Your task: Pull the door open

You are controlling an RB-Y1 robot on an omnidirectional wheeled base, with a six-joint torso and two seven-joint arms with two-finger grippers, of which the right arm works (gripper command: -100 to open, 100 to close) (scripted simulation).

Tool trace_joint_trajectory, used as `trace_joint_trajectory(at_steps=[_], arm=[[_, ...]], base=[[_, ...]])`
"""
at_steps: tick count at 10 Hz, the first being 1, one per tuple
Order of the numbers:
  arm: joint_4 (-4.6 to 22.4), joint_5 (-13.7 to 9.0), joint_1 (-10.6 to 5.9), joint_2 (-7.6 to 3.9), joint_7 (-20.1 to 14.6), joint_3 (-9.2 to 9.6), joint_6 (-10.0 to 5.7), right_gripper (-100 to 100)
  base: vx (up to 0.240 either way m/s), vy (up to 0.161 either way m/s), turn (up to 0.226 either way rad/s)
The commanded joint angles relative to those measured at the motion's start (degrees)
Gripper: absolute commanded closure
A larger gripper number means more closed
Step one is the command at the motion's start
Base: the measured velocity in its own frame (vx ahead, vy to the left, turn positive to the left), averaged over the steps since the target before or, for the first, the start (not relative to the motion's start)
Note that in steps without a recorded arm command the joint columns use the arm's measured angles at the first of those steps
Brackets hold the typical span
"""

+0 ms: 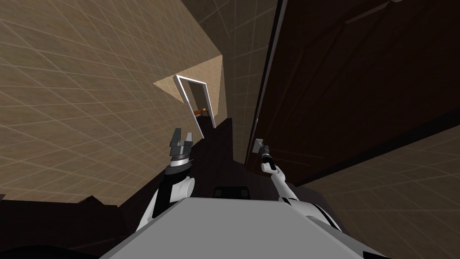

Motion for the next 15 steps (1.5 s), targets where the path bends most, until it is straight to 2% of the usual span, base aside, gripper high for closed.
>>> trace_joint_trajectory(at_steps=[1,2,5,8,9,11,12,15], arm=[[0.77,-2.17,-1.76,0.58,-2.86,1.59,-0.69,100],[0.81,-3.02,-1.02,0.6,-3.47,0.01,0.23,-100],[0.42,-5.92,-1.35,1.89,-7.54,-0.23,0.56,-100],[-0.11,-9.73,-1.78,3.59,-12.45,-0.53,0.98,-100],[-0.11,-9.73,-1.78,3.59,-12.98,-0.53,0.98,-100],[-0.5,-12.56,-2.11,4.86,-16.63,-0.75,1.29,-100],[-0.5,-12.56,-2.11,4.86,-17.04,-0.75,1.29,-100],[-1.1,-16.84,-2.6,6.77,-22.47,-1.08,1.75,-100]], base=[[-0.063,-0.019,0.087],[-0.093,-0.035,0.02],[-0.116,0.014,0.054],[-0.091,-0.017,0.049],[-0.062,-0.03,0.022],[-0.07,-0.023,0.039],[-0.058,-0.014,0.02],[-0.072,-0.028,0.053]])
